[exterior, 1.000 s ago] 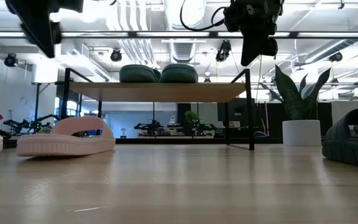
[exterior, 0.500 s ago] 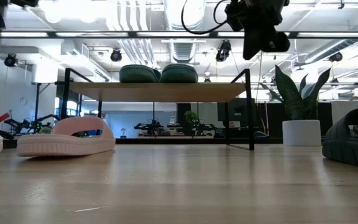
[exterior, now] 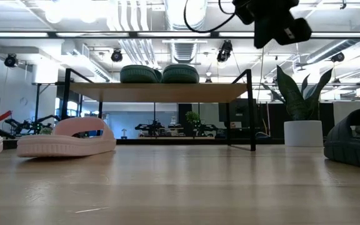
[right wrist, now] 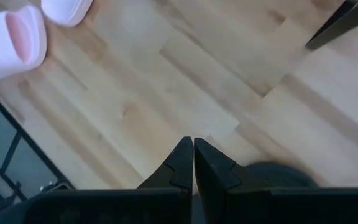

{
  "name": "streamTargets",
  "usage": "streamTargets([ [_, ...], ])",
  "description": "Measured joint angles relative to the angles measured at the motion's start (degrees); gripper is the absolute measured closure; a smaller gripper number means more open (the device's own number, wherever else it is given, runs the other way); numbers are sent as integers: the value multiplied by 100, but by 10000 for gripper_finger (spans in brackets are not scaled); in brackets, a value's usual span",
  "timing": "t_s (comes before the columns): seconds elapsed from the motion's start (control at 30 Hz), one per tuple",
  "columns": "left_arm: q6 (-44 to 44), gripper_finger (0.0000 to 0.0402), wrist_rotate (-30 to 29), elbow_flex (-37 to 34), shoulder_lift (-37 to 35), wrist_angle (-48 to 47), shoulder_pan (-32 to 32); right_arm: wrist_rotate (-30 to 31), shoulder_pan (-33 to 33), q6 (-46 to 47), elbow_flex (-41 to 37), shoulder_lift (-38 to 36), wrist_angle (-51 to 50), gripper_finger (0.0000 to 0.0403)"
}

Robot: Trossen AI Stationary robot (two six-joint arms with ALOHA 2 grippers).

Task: Pick and place slides into the shelf
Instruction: Put the pink slide under the shelf

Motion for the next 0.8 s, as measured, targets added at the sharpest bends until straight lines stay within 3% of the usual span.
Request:
streamTargets([
  [0.1,452,297,268,248,268,-376,-261,37,240,176,0,0,9,394],
  [0.23,479,297,1263,516,672,-967,-351,186,506,362,0,0,101,394],
  [0.3,602,297,1445,654,973,-1274,-462,328,615,420,0,0,103,394],
  [0.5,1951,297,1298,1255,1981,-1929,-597,495,805,484,0,0,104,394],
  [0.8,2454,297,517,2277,2678,-3450,-592,501,864,517,0,62,100,394],
])
